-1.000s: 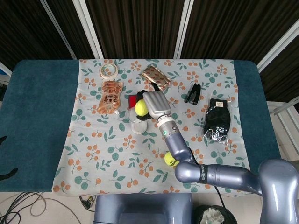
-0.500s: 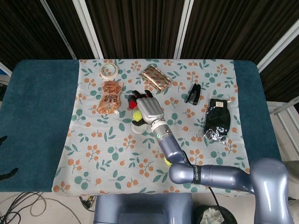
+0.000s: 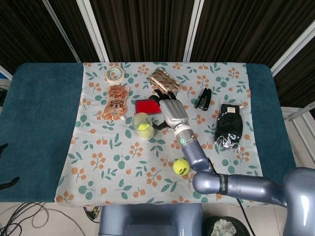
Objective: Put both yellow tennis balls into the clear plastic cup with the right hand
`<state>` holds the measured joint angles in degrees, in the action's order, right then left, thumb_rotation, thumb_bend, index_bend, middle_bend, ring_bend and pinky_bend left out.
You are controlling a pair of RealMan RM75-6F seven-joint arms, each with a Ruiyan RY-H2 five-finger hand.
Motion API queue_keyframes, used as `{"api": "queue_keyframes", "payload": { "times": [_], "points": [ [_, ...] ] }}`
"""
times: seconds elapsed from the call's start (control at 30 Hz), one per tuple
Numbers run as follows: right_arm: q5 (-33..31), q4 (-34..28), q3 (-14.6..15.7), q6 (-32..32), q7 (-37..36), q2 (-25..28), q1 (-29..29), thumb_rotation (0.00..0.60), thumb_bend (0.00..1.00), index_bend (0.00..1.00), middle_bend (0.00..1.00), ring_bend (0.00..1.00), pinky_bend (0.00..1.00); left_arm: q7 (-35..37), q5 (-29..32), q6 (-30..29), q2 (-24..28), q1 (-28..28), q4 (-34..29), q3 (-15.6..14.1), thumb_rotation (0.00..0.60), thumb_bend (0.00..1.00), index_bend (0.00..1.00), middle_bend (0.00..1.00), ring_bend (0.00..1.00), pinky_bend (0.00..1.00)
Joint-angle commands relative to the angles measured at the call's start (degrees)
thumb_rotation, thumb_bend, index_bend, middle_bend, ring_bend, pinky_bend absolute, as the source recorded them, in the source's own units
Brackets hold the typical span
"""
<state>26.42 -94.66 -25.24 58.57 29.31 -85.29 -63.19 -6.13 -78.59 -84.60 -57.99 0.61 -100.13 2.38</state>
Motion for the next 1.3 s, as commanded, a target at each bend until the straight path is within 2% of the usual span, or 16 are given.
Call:
{"api": "queue_keyframes", "payload": {
  "times": [0.03,0.13,0.23,0.33,0.53,0.73,0.97,1.3],
  "points": [
    [2.22,-4.58,2.55,2.59,-3.17,4.08,5.26,0.600,0.24,0.21,0.07,0.15,0.00,-0.37,0.22,0.18,-0.06,0.05,-0.12,-0.02,0.600,0.04,0.15,0.00,0.00,0.05],
    [4.63,-8.24,4.70,3.33,-6.16,7.24,9.49,0.600,0.24,0.21,0.07,0.15,0.00,-0.76,0.08,0.12,-0.11,0.06,-0.34,-0.12,0.600,0.04,0.15,0.00,0.00,0.05],
    [8.85,-11.43,8.41,4.56,-8.61,9.62,13.98,0.600,0.24,0.21,0.07,0.15,0.00,-1.14,0.04,-0.16,-0.18,-0.07,-0.50,-0.17,0.600,0.04,0.15,0.00,0.00,0.05],
    [16.04,-14.26,13.23,6.39,-11.84,11.11,19.10,0.600,0.24,0.21,0.07,0.15,0.00,-1.65,0.40,-0.24,-0.16,-0.18,-0.81,-0.19,0.600,0.04,0.15,0.00,0.00,0.05],
    [29.48,-16.29,21.22,10.20,-15.78,11.40,26.34,0.600,0.24,0.21,0.07,0.15,0.00,-2.18,0.77,-0.14,-0.16,-0.16,-1.09,-0.17,0.600,0.04,0.15,0.00,0.00,0.05],
    [37.52,-16.92,25.72,11.96,-18.65,9.81,30.57,0.600,0.24,0.21,0.07,0.15,0.00,-2.40,0.72,-0.13,-0.15,-0.15,-1.25,-0.25,0.600,0.04,0.15,0.00,0.00,0.05],
    [40.55,-14.83,28.09,10.76,-18.30,6.18,32.48,0.600,0.24,0.21,0.07,0.15,0.00,-2.42,0.98,0.14,-0.03,-0.10,-1.45,-0.29,0.600,0.04,0.15,0.00,0.00,0.05],
    [37.27,-8.61,25.86,7.65,-17.28,-0.82,32.43,0.600,0.24,0.21,0.07,0.14,0.00,-2.41,1.26,0.39,0.11,-0.02,-1.58,-0.27,0.600,0.04,0.16,0.00,0.00,0.06]
  ]
}}
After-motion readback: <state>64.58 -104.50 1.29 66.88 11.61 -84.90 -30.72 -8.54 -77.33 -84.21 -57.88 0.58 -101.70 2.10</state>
